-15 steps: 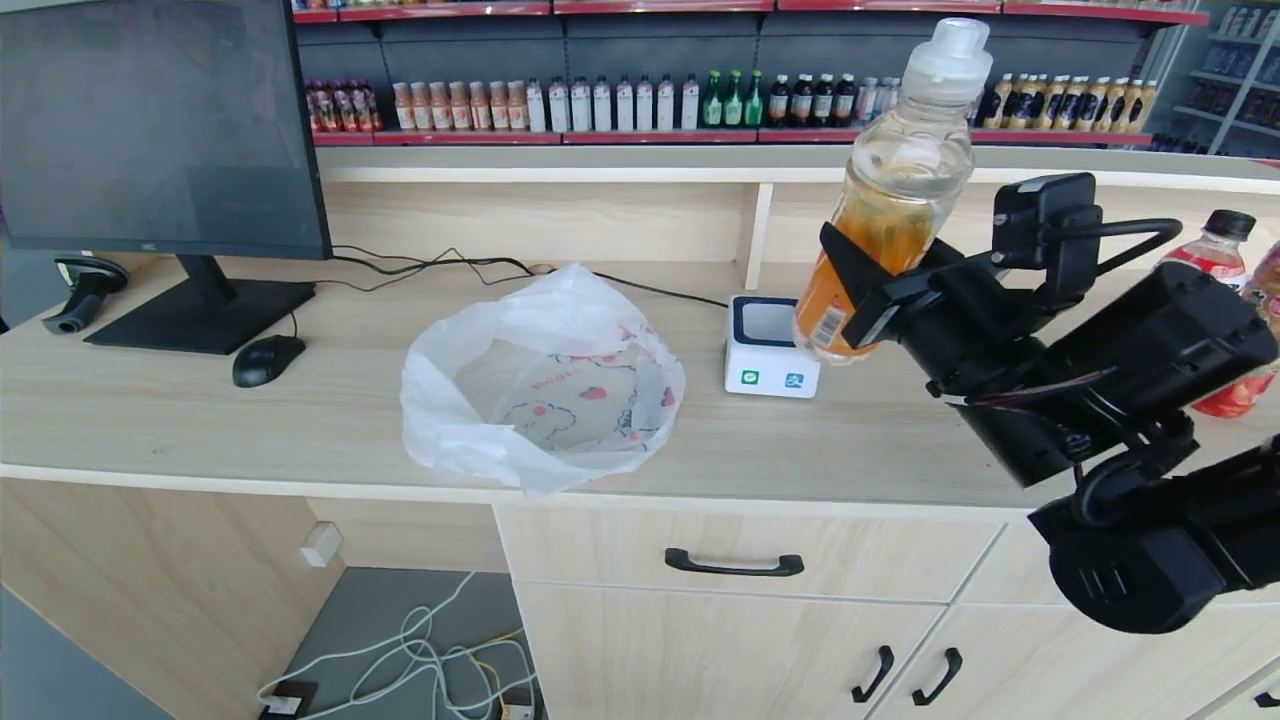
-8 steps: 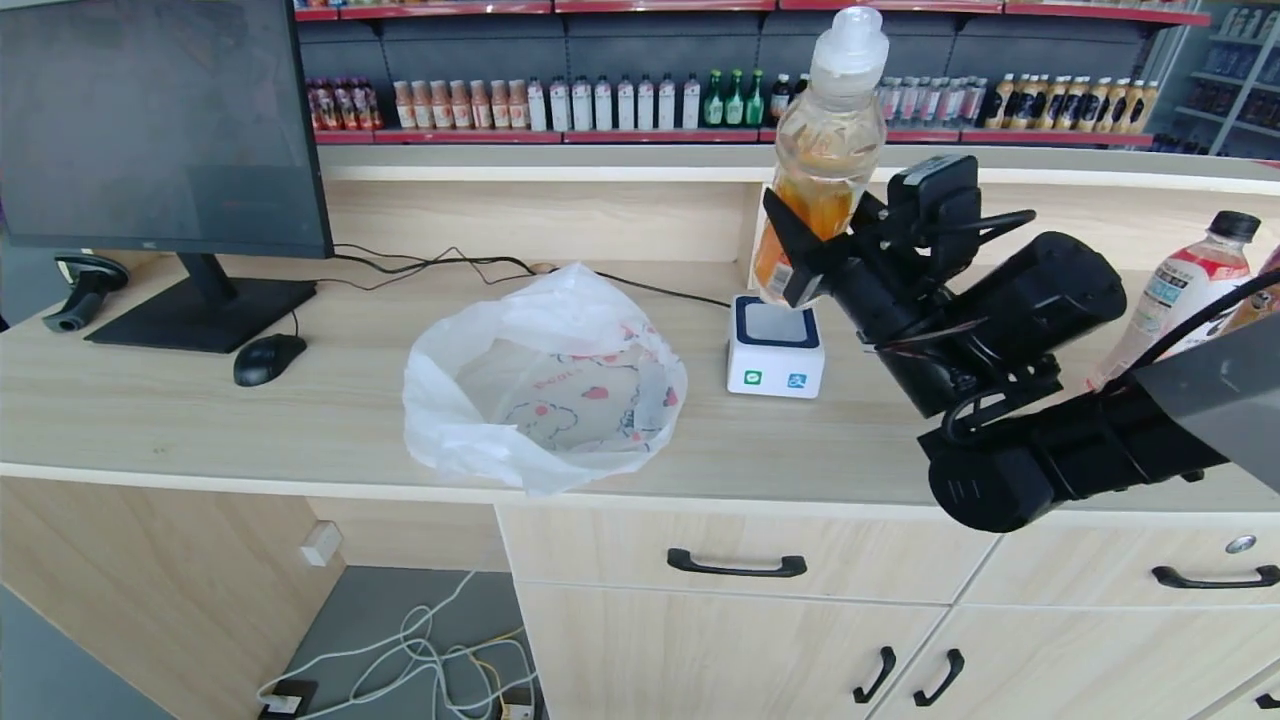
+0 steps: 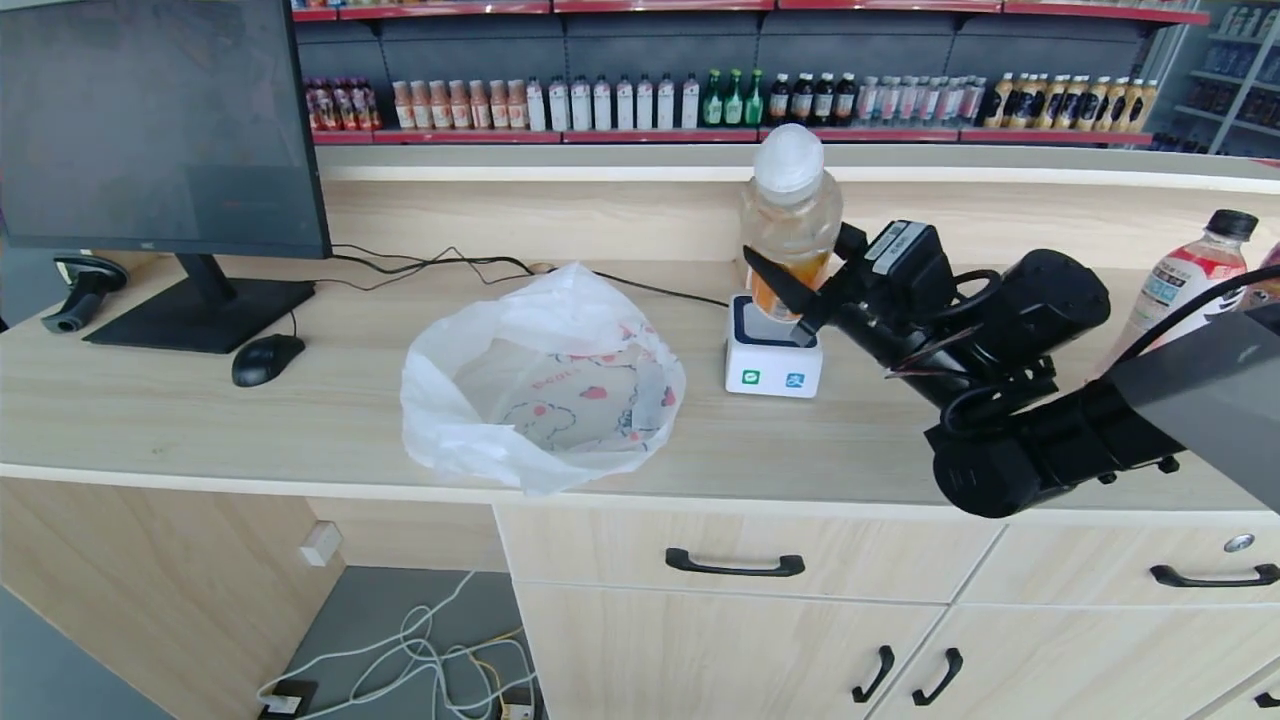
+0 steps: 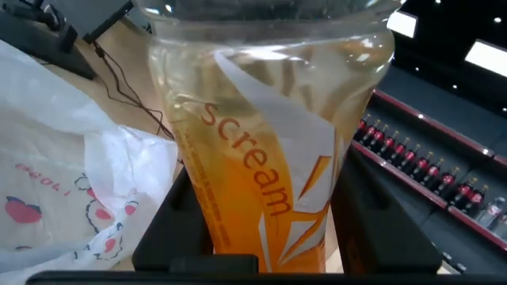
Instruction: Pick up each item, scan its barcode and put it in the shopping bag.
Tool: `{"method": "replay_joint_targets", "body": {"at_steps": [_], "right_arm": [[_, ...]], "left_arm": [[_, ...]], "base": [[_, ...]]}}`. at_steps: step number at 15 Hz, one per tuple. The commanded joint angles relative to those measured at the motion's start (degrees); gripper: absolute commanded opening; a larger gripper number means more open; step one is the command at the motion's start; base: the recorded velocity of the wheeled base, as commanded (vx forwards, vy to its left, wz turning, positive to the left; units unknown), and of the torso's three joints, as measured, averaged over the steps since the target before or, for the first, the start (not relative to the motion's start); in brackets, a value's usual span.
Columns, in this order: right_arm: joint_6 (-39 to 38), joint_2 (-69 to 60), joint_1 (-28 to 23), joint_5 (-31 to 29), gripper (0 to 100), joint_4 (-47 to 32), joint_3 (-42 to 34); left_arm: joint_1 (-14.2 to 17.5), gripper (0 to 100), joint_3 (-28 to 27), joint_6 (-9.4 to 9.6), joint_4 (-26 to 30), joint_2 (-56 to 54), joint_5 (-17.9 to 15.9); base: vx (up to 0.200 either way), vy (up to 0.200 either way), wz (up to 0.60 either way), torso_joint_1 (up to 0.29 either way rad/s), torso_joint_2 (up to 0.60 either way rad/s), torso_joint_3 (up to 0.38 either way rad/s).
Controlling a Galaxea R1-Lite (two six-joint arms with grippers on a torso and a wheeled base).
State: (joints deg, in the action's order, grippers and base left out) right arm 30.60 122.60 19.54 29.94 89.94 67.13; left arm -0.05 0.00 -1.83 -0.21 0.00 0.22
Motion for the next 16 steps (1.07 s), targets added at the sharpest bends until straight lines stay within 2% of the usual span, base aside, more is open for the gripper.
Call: {"method": "replay_joint_targets", "body": {"at_steps": [1,4,8,16], "right_arm": [[1.31,0.27,-1.88,1.61,0,0.06,0.37],[4.12,1.15,-2.31,6.01,0,0.06,1.77],[7.90,3.79,-1.88,6.18,0,0.06,5.02],[6.40,7.21,-2.14,6.80,0,0.06,10.91]], "left_arm": [[-0.04,100,0.00,-0.02,-0.06,0.09,0.04],[-0.04,100,0.00,-0.11,0.03,0.09,0.04],[0.05,100,0.00,-0.02,-0.23,0.09,0.04],[-0.04,100,0.00,0.33,-0.50,0.09,0.04]], "base": [[0.000,0.000,0.00,0.000,0.00,0.000],[0.000,0.000,0.00,0.000,0.00,0.000],[0.000,0.000,0.00,0.000,0.00,0.000],[0.000,0.000,0.00,0.000,0.00,0.000]]}}
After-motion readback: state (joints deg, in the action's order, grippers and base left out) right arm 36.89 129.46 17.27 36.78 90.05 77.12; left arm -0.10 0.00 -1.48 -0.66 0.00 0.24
